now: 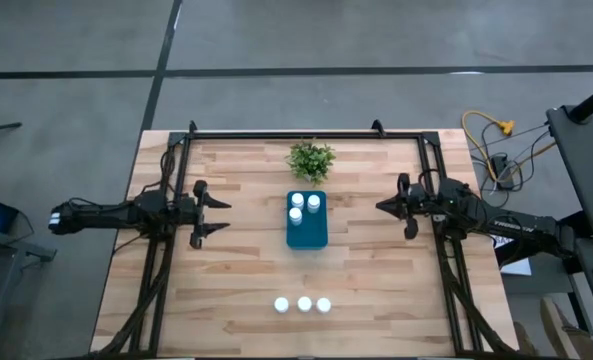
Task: Pick and place pill bottles into a basket
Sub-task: Put the white pill bottle into the blue bin
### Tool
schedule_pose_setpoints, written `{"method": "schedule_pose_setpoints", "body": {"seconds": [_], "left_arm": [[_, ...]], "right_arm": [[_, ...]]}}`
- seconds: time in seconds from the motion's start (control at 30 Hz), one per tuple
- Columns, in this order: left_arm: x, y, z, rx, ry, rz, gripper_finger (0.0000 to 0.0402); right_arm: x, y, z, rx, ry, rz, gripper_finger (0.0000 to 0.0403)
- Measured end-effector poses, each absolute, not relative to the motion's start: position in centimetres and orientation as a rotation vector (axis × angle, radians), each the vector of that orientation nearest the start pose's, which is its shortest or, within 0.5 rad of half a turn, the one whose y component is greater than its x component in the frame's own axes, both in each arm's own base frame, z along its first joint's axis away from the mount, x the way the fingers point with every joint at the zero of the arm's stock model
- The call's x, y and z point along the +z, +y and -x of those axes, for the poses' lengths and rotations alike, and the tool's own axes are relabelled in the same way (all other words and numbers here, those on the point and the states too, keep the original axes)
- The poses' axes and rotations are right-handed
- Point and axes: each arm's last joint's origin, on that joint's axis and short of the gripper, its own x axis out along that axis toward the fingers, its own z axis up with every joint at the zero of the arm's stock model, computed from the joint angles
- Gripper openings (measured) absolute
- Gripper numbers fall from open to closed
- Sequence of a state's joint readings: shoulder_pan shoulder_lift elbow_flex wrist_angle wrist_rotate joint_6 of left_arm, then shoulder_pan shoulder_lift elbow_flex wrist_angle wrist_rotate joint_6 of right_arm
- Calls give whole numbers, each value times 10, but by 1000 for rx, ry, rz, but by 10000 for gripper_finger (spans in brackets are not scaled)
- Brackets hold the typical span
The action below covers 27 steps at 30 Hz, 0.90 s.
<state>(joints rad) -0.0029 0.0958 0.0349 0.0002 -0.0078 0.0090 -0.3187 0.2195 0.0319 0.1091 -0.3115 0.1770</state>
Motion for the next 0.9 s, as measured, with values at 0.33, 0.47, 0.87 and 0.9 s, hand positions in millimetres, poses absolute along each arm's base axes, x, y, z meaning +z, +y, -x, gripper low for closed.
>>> {"method": "schedule_pose_setpoints", "body": {"seconds": [0.33, 0.47, 0.87, 0.9], "left_arm": [[166, 0, -103, 5, 79, -15, 230], [166, 0, -103, 5, 77, -16, 230], [164, 0, -103, 5, 105, -16, 231], [164, 0, -103, 4, 105, -16, 230]], "right_arm": [[178, -28, -113, -4, 46, -216, 9], [206, -28, -122, 22, 35, -198, 8], [277, -3, -192, 296, 178, -140, 9], [280, 1, -200, 317, 193, -131, 9]]}}
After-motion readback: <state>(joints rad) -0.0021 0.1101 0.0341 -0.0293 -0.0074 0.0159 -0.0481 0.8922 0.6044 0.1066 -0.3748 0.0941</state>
